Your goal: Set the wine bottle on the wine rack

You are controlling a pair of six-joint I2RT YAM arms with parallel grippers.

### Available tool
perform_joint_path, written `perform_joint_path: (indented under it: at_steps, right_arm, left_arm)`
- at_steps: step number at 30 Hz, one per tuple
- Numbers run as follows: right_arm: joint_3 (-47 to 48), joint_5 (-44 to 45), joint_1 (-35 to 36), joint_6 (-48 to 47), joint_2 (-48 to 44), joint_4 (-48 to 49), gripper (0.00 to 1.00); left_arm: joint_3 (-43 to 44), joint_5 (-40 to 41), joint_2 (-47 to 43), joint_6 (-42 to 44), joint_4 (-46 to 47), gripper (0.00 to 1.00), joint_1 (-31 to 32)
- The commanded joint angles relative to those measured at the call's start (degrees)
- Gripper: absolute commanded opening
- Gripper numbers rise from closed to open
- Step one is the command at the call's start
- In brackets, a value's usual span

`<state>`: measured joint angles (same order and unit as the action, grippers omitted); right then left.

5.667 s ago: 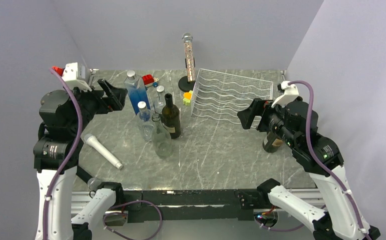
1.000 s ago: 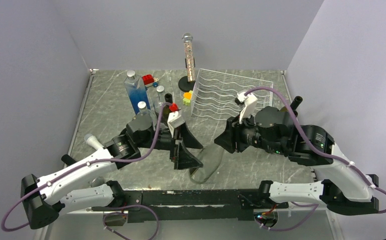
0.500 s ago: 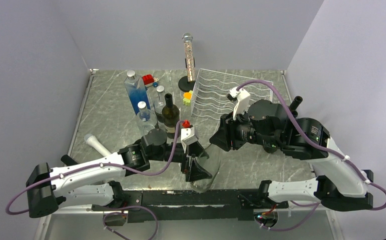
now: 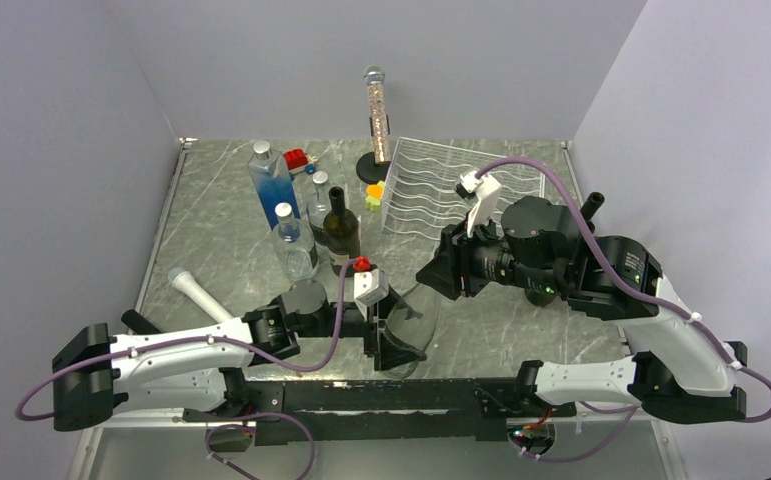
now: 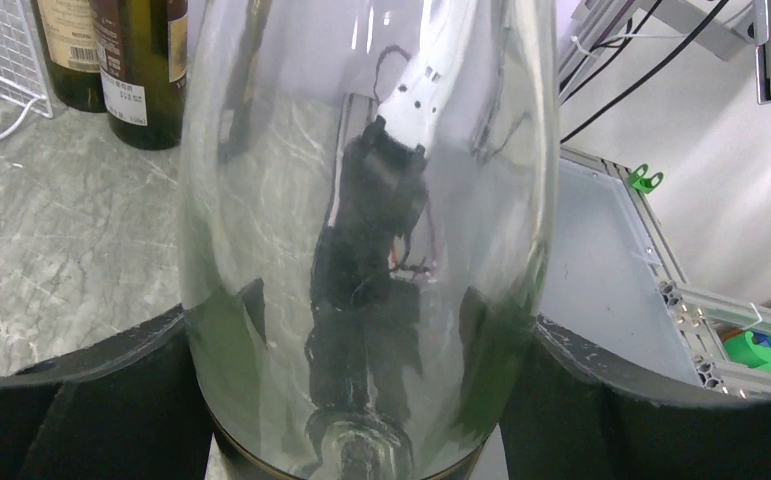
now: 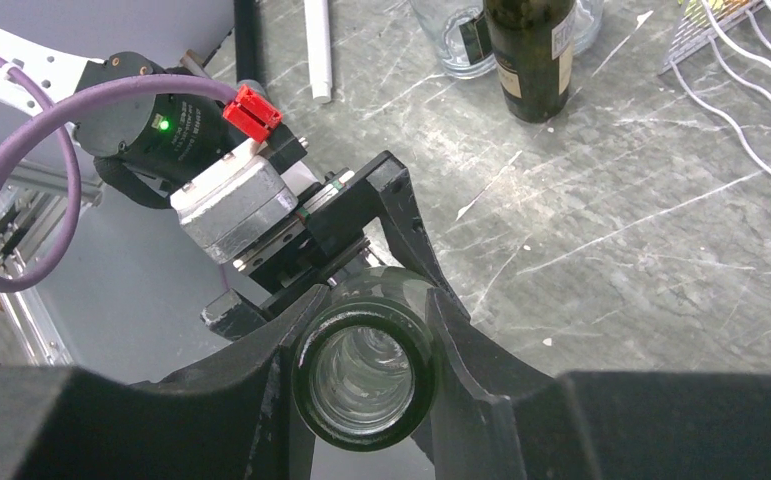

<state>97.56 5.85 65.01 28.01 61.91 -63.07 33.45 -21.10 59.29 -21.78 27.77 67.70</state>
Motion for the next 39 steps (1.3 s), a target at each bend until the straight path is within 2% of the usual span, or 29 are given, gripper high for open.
perform_joint_path:
  at_steps: [1, 4, 5, 7, 9, 11, 15, 25, 32, 36, 38, 39]
  right_arm:
    - [2.99, -4.09, 0.29, 2.79, -3.54, 12.26, 0.00]
    - [2.70, -3.37, 0.33, 2.99, -4.02, 11.15, 0.00]
    - [2.35, -3.04, 0.33, 2.91, -4.41, 10.97, 0.09]
    - [0.51, -3.08, 0.33, 2.09, -5.77, 12.12, 0.48]
    - [-2.54, -3.82, 0.34, 0.34, -7.96, 14.71, 0.73]
    - [-4.96, -3.33, 0.33, -1.07, -9.55, 16.12, 0.88]
    - [-5.26, -1.40, 0.30, -2.90, -10.30, 15.41, 0.99]
    - [-1.96, 3.40, 0.25, -5.29, -8.64, 15.53, 0.99]
    - [5.52, 3.40, 0.32, -6.30, -0.59, 6.00, 0.95]
    - [8.28, 1.84, 0.29, -6.90, 3.29, 0.28, 0.79]
    - [9.16, 0.41, 0.29, -7.28, 5.58, -3.25, 0.67]
    - [9.18, -0.05, 0.29, -7.41, 6.68, -4.56, 0.57]
  left_arm:
    - [4.86, 3.05, 1.09, 1.53, -0.90, 0.01, -0.03]
    - [6.64, 4.38, 0.87, 3.88, -3.07, 0.01, -0.03]
    - [7.03, 5.46, 0.42, 4.92, -3.68, 0.01, -0.03]
    - [7.36, 7.46, -1.05, 7.66, -4.70, 0.01, -0.05]
    - [7.81, 9.39, -3.04, 10.62, -6.42, 0.01, 0.04]
    - [8.53, 11.54, -5.39, 14.27, -8.35, 0.01, 0.14]
    - [11.21, 15.81, -10.32, 22.03, -14.65, 0.01, 0.49]
    - [19.74, 25.17, -13.66, 36.98, -36.28, 0.01, 1.34]
    - [24.09, 28.57, -10.60, 42.27, -48.03, 0.01, 1.54]
    - [25.64, 29.33, -8.93, 45.05, -52.03, 0.01, 1.81]
    - [25.59, 30.36, -8.81, 46.24, -52.54, 0.01, 2.11]
    - [25.30, 31.24, -9.11, 46.73, -52.51, 0.01, 2.31]
